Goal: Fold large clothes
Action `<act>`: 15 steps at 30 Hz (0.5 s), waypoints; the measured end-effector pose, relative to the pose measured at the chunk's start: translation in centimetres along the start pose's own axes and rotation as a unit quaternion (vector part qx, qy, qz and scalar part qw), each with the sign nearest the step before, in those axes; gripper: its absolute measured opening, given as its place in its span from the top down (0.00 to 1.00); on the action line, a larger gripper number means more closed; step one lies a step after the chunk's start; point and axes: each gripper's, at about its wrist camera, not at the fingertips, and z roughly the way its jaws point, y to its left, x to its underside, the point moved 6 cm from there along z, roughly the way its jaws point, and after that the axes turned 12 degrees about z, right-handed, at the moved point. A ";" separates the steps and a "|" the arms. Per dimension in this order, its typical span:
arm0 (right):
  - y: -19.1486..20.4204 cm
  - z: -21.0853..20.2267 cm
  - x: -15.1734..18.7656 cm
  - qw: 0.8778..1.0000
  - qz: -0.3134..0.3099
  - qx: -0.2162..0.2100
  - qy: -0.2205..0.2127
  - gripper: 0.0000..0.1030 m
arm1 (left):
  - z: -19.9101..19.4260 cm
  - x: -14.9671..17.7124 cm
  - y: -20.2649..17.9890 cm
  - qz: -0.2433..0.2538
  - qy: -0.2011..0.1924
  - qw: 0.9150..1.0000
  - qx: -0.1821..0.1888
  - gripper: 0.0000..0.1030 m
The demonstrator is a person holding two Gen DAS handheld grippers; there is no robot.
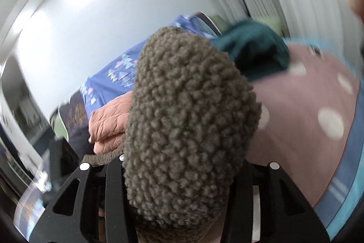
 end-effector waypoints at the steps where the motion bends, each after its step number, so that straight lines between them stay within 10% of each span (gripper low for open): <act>1: 0.4 0.0 0.0 1.000 -0.011 -0.004 -0.001 0.58 | -1.4 -0.3 -0.4 -0.010 -0.014 1.000 0.026 0.34; 4: 2.8 -0.3 0.0 0.999 -0.045 -0.024 -0.006 0.59 | -6.2 -1.2 -1.9 -0.003 -0.055 0.997 0.062 0.27; 15: 14.6 -0.9 4.8 0.973 -0.202 -0.114 -0.011 0.62 | -28.1 -0.6 2.5 -0.010 -0.203 0.979 -0.025 0.24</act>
